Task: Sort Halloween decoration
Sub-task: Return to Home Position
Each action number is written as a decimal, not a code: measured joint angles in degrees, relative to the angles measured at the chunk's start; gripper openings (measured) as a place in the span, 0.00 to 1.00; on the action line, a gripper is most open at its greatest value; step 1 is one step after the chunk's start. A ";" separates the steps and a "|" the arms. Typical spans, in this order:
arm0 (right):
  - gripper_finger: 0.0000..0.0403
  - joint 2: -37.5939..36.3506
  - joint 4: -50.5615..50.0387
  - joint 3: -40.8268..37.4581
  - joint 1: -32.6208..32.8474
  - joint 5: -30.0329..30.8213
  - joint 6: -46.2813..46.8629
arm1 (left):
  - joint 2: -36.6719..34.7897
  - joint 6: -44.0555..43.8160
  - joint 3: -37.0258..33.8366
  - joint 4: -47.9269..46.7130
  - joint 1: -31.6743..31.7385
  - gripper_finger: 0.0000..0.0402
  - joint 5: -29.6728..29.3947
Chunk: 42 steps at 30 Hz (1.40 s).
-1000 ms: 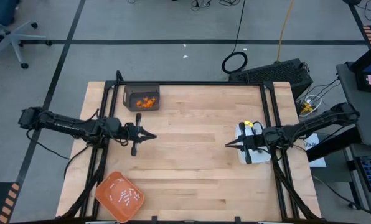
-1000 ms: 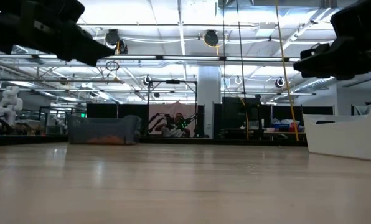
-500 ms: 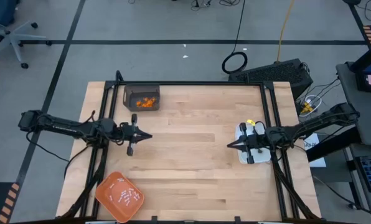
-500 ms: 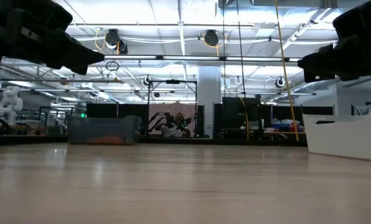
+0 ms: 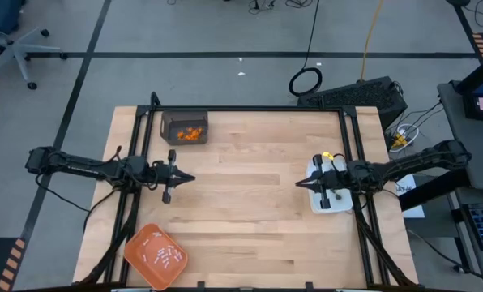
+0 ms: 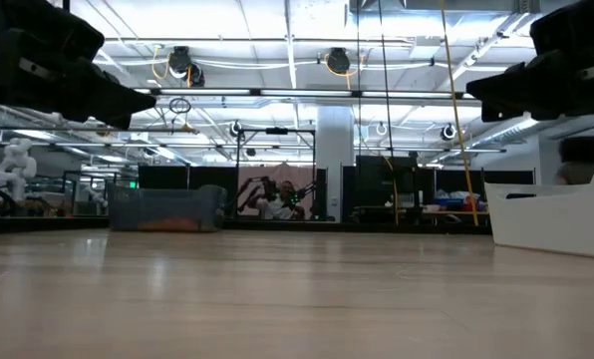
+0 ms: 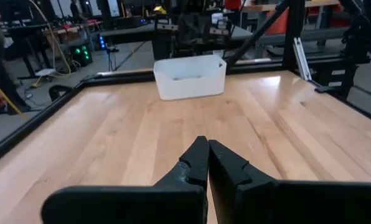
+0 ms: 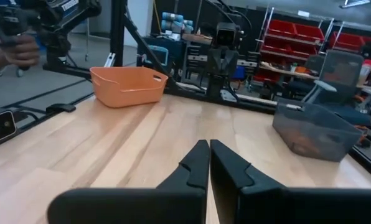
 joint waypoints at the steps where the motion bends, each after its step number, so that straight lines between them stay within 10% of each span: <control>1: 0.00 -0.54 -0.67 0.00 -0.18 0.01 0.31 | -0.36 -0.02 0.01 -0.68 0.00 0.03 0.00; 42: 0.00 -37.05 -34.09 -0.09 -0.34 7.30 -1.09 | -24.75 -2.23 0.18 -22.61 0.00 0.03 -0.74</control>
